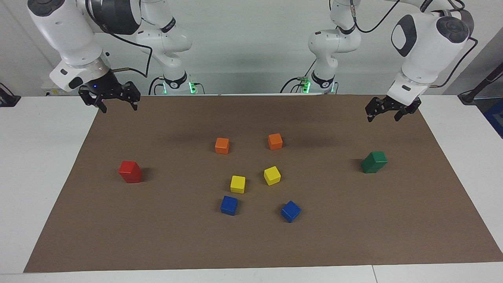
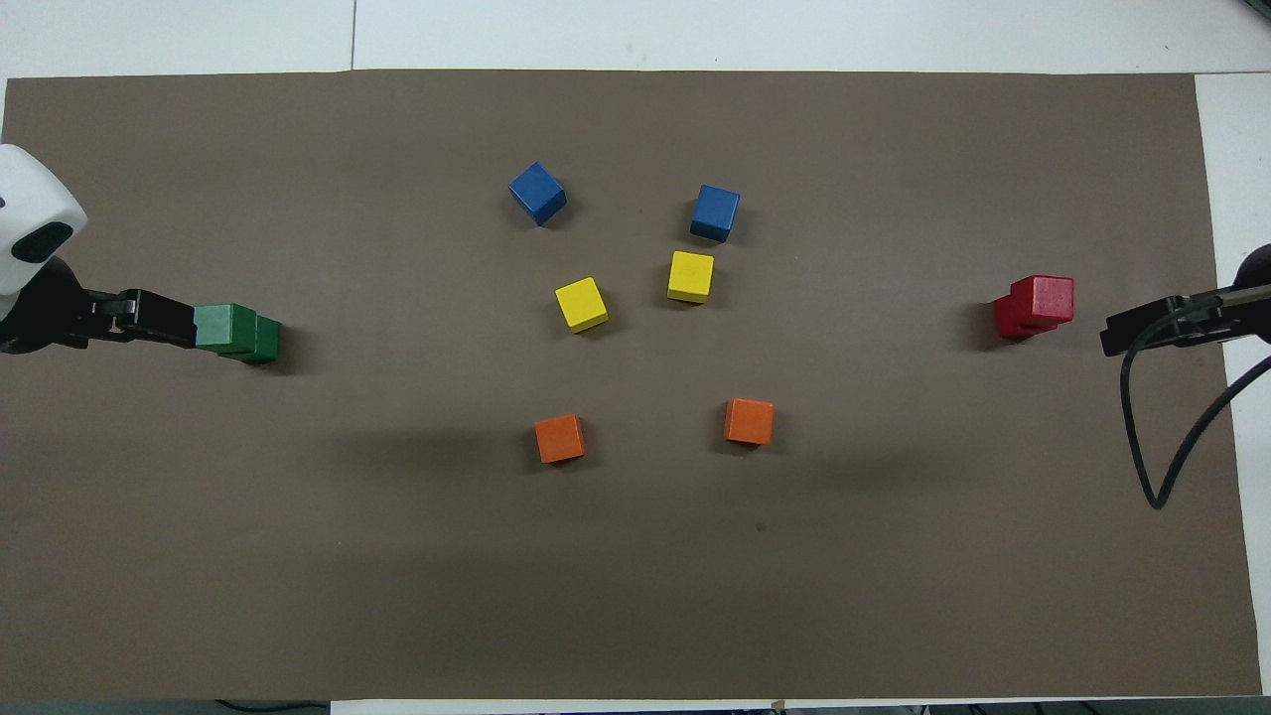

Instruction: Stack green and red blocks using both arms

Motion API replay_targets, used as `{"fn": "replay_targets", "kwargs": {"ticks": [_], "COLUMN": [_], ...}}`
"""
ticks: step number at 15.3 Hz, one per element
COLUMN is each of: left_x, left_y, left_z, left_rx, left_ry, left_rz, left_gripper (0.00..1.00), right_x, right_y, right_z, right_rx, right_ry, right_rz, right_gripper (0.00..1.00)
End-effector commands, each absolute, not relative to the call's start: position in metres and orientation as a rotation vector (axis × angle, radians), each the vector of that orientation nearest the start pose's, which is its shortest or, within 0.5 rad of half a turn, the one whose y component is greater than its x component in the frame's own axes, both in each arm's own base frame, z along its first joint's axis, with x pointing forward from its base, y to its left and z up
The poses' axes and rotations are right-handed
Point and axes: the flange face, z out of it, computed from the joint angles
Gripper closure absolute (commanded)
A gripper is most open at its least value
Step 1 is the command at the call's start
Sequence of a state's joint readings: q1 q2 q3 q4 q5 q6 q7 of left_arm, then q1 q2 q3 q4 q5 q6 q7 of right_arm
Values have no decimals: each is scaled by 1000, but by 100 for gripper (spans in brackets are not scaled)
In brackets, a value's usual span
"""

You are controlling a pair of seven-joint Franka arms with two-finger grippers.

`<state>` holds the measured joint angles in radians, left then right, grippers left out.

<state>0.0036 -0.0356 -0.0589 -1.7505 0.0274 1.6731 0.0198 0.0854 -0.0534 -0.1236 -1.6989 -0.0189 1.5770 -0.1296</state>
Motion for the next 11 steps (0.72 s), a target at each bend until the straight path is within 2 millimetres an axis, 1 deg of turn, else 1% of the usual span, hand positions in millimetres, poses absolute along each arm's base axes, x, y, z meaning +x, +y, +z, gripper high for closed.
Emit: {"fn": "replay_targets", "kwargs": {"ticks": [1,11], "left_x": [544,541], "left_y": [-31,-31], "left_z": [574,571], "left_rx": [-3121,-3120], "left_ry": [113,113], "left_rz": [62,74], "left_gripper": [0,0], "right_x": [538,539], "right_y": [-23,-23], "right_z": [597,597], "right_rx": [-3132,-3144], "right_ry": [-128,-134], "right_rz": [101,101], "right_gripper": [0,0]}}
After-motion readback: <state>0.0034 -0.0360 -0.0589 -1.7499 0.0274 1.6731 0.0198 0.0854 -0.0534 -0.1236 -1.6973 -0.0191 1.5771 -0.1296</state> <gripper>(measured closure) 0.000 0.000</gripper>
